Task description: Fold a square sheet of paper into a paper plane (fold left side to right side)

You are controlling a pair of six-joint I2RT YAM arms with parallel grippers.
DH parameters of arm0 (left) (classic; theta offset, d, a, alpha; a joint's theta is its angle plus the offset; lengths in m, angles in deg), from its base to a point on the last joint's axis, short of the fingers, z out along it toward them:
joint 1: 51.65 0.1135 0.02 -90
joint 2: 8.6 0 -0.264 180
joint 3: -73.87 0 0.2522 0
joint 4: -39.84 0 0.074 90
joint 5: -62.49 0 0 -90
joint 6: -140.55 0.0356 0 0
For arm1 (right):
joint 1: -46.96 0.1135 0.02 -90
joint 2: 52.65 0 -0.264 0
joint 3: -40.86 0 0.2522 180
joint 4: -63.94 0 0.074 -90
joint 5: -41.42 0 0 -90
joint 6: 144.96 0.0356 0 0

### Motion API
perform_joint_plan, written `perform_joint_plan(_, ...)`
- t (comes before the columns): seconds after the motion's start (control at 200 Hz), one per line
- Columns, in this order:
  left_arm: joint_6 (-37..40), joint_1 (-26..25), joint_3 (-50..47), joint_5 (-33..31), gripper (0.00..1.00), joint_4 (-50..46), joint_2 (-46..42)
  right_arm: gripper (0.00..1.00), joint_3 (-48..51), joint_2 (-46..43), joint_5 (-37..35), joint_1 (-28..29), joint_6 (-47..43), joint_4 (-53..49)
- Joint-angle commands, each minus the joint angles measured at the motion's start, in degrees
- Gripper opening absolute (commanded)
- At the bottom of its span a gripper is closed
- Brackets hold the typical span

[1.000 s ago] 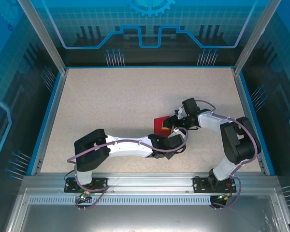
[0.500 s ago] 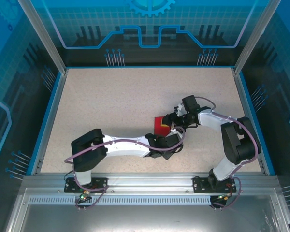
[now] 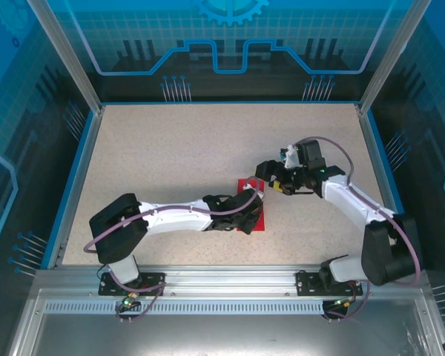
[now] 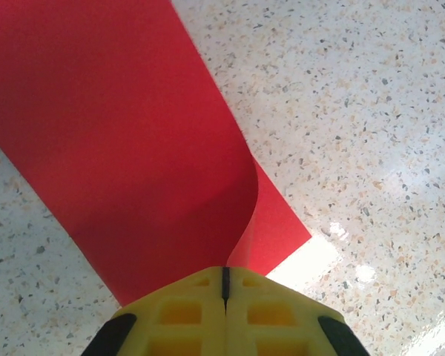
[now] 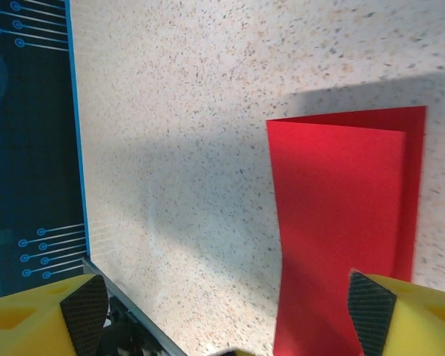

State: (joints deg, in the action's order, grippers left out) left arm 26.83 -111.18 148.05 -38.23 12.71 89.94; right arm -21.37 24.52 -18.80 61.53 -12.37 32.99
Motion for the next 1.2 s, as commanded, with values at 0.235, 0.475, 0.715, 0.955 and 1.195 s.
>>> perform_joint_plan(0.235,-4.6,6.9,-5.6,8.7,0.00,5.6,-4.7,0.37,8.6,-1.5,-2.1,1.2,-3.8,-5.7)
perform_joint_plan(0.475,-3.2,8.9,-4.5,8.4,0.00,3.2,-3.8,0.03,9.2,4.6,-5.2,7.9,-2.5,-4.8)
perform_joint_plan(0.715,-2.2,9.7,-3.6,8.0,0.00,2.4,-2.0,0.02,6.7,9.9,-9.5,11.1,-3.6,-8.7)
perform_joint_plan(0.955,-2.0,10.6,-2.9,8.3,0.00,3.3,-0.1,0.03,6.5,11.8,-10.4,11.4,-4.5,-10.7)
perform_joint_plan(1.195,-1.3,11.0,-1.6,8.7,0.00,3.5,2.2,0.04,6.1,12.7,-11.1,11.7,-5.2,-11.9)
